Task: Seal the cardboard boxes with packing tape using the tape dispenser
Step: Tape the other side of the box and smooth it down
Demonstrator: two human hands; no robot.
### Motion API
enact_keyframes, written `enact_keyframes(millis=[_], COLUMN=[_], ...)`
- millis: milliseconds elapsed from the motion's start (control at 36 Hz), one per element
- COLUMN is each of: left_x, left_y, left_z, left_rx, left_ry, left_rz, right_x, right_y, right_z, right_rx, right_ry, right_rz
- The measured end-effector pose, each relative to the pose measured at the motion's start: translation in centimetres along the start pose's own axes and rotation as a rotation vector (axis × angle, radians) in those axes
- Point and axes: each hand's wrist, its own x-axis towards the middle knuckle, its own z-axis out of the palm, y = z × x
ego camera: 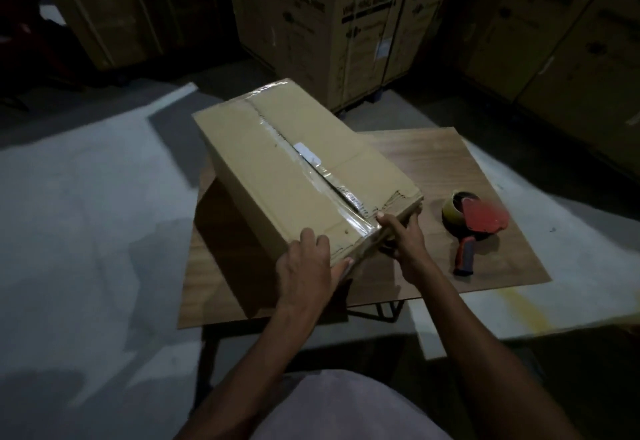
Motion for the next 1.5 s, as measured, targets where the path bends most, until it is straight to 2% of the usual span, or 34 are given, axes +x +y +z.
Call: enact_keyframes(millis=[139, 250, 389, 444, 583, 667, 750, 833, 1028, 1167, 1250, 1417, 1500], left_x=[0.1, 0.7, 1.6, 1.8, 2.8, 3.8, 5.0, 6.4, 9.5, 11.1, 11.4, 12.7, 13.3], left_y=[1.9, 2.6, 3.6, 3.6, 3.7, 4.6, 5.2, 5.1, 3.1, 1.7, 2.2, 3.8, 4.8], left_z=[0.8, 1.8, 3.0, 3.4, 3.9, 4.0, 3.9, 3.7, 3.4, 3.6, 4.2, 5.0, 4.8], left_rx=[-0.019, -0.099, -0.002, 0.016, -0.073, -0.169, -0.224, -0.246, -0.375, -0.354, -0.297, -0.193, -0.125], left_ry=[0.078, 0.241, 0.452, 0.471, 0.401, 0.359, 0.301, 0.228, 0.076, 0.055, -0.006, -0.253, -0.292], left_rz=[0.146, 0.208, 0.187, 0.207, 0.198, 0.199, 0.235, 0.287, 0.494, 0.607, 0.571, 0.437, 0.439], right_x=[1.4, 1.6, 0.8, 0.9, 0.4, 0.1, 0.5, 1.4, 2.3, 2.6, 3.0, 4.0, 4.9], right_y=[-1.1, -0.9, 0.4, 0.1, -1.2, -0.5, 0.4, 0.5, -0.4, -1.6, -2.3, -3.7, -4.2], right_z=[-2.0, -2.2, -2.0, -2.2, -2.0, -1.4, -0.9, -1.1, -2.0, -3.2, -3.8, -5.3, -6.5], right_rx=[-0.114, -0.113, -0.145, -0.165, -0.216, -0.269, -0.326, -0.296, -0.204, -0.288, -0.333, -0.337, -0.338], right_ry=[-0.106, -0.071, -0.011, 0.01, -0.073, -0.12, -0.026, 0.055, -0.019, -0.078, -0.095, -0.148, -0.172], right_rz=[-0.028, 0.0, 0.129, 0.148, 0.191, 0.092, -0.09, -0.163, -0.119, -0.129, -0.105, -0.07, -0.049])
